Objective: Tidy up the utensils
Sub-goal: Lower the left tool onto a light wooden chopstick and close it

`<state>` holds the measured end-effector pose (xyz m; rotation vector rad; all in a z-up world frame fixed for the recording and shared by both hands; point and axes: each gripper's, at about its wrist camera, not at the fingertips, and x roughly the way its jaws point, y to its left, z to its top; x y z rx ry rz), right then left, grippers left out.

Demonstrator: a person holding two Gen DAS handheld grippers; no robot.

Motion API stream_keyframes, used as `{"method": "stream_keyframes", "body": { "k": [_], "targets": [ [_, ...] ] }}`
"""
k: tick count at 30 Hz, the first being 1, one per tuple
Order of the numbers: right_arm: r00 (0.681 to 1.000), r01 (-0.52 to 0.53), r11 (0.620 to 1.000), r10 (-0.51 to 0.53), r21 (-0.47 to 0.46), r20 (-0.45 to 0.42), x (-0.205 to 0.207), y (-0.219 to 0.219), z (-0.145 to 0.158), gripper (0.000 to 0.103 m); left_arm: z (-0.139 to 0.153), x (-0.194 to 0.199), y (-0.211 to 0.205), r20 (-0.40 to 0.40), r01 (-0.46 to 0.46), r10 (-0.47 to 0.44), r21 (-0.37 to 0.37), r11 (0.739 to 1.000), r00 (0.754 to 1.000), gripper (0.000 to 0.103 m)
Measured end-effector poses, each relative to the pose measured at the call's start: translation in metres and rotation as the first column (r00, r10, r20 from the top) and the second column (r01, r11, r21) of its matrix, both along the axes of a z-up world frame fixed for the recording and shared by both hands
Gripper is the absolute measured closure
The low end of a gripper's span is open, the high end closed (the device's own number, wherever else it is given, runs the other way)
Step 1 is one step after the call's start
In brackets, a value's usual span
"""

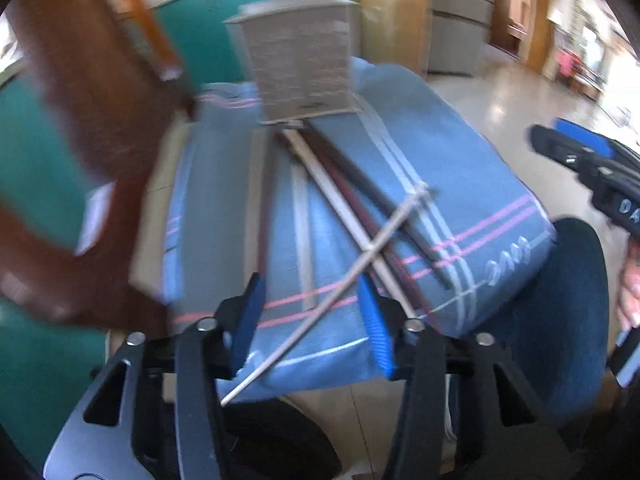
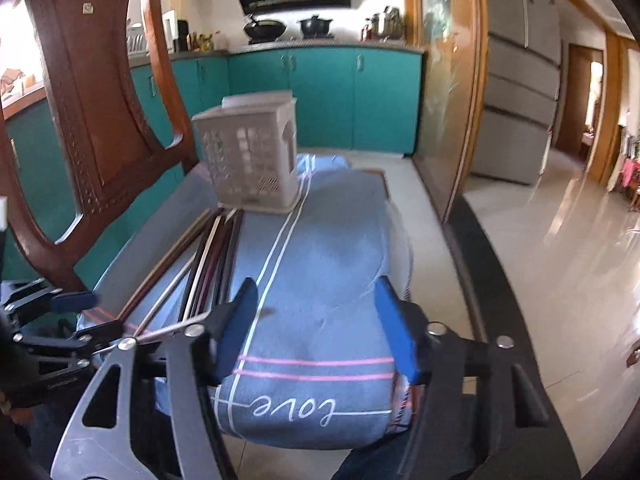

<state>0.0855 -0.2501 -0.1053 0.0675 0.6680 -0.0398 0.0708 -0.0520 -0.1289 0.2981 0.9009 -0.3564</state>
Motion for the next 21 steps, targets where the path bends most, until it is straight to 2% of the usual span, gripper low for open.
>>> {"method": "stream_keyframes", "body": {
  "k": [5,9,10,12,13,18,21],
  "targets": [
    [1.0,0.002,1.0,-0.001,0.021,-0.029,0.005,-0.006,-0.011,0.044,-0.022,0.025,-0.024,-0.126,0.142,-0.135,0.051,0.989,0.983,0.077],
    [0.999,0.025,0.999,-0.024,0.035,-0.046,0.007,-0.017,-0.017,0.044,-0.032,0.036,-0.031,-0.192,0.191,-0.177,0.058,0.98,0.965,0.079],
    [0.998,0.029,0.999,-0.027,0.035,-0.049,0.008,-0.019,-0.019,0.044,-0.034,0.038,-0.031,-0.199,0.197,-0.182,0.058,0.979,0.963,0.08],
    [0.998,0.032,0.999,-0.03,0.035,-0.055,0.009,-0.021,-0.022,0.044,-0.039,0.046,-0.033,-0.229,0.201,-0.181,0.066,0.977,0.956,0.088],
    [0.998,0.032,0.999,-0.03,0.035,-0.059,0.009,-0.022,-0.023,0.044,-0.041,0.05,-0.033,-0.241,0.198,-0.176,0.07,0.978,0.954,0.088],
    [0.997,0.044,0.998,-0.04,0.048,-0.07,0.013,-0.027,-0.027,0.044,-0.039,0.061,-0.031,-0.268,0.171,-0.161,0.013,0.985,0.95,0.096],
    [0.997,0.047,0.997,-0.043,0.057,-0.072,0.018,-0.031,-0.027,0.044,-0.036,0.067,-0.03,-0.261,0.139,-0.135,-0.003,0.99,0.956,0.097]
  ]
}}
